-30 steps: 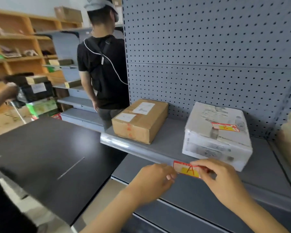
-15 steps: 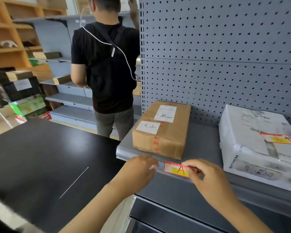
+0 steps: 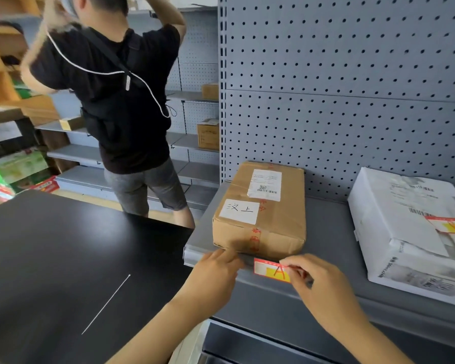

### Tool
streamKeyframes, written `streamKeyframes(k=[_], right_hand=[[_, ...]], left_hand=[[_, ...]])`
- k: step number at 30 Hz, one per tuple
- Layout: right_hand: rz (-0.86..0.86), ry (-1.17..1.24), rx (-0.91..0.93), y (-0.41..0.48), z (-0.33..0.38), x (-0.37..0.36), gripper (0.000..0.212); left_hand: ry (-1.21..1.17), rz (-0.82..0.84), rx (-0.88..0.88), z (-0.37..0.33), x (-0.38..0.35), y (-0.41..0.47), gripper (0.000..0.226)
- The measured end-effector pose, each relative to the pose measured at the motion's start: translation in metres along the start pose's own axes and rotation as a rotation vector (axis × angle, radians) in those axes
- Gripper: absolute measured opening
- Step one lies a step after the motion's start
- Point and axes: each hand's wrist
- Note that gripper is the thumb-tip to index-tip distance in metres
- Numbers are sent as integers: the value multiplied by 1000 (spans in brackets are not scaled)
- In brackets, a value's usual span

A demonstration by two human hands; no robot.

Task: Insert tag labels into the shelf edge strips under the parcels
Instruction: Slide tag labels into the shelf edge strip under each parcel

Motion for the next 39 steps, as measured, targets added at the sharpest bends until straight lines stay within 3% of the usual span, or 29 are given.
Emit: streamKeyframes(k=[15,24,39], right_hand=[[-38,-82,-96,-7,21,-18,13],[-49,-93,-132,-11,29,-23,13],[-68,-89,-154,-15,27,-27,13]], left_hand=[[37,-28,-115,23,-10,-19,55],[14,-40,-178,30,-15,-19,42],[21,-57,-1,40,-12,-35,57]])
Point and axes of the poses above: each hand's wrist, its own y-axis towards the middle knuckle, its own x-axis out of the back of the hand, z = x × y, and after that the axes turned 10 degrees about -z, right-handed
